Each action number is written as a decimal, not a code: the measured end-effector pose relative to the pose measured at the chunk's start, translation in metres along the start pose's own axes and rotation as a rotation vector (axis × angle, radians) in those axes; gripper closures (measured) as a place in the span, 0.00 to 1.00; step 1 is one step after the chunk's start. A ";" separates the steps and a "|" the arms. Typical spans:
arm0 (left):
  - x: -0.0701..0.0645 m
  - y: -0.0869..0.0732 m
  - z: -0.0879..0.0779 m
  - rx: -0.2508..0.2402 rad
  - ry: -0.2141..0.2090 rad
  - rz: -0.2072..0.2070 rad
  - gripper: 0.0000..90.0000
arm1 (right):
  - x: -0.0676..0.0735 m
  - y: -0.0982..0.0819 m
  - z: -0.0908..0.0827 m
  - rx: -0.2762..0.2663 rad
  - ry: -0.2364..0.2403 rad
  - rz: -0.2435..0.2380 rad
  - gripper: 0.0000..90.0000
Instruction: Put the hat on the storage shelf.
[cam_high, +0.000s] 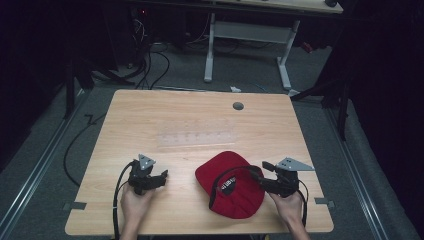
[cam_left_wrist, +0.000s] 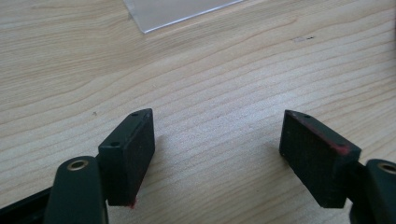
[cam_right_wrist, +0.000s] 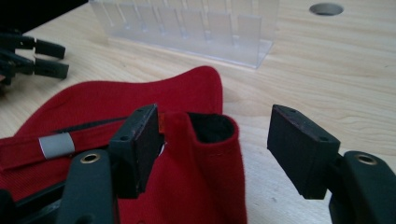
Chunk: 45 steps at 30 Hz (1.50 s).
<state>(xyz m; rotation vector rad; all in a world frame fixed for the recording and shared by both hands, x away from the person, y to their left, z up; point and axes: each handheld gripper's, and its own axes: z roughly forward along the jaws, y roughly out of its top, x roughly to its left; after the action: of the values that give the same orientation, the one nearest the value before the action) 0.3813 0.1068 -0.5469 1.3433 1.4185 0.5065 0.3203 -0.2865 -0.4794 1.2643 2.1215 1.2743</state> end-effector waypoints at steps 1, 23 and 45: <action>0.000 0.000 0.000 0.000 0.000 0.000 0.30 | 0.000 -0.001 0.002 0.010 0.002 -0.002 0.38; 0.000 0.000 0.000 0.002 -0.001 0.002 0.30 | -0.004 -0.017 0.056 0.138 0.087 0.017 0.54; 0.000 0.000 0.000 0.004 -0.002 0.003 0.30 | -0.005 -0.012 0.044 0.124 0.182 0.001 0.92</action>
<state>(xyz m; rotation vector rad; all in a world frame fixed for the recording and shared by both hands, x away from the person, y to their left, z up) 0.3807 0.1067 -0.5469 1.3485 1.4163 0.5043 0.3469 -0.2703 -0.5137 1.2405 2.3603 1.3215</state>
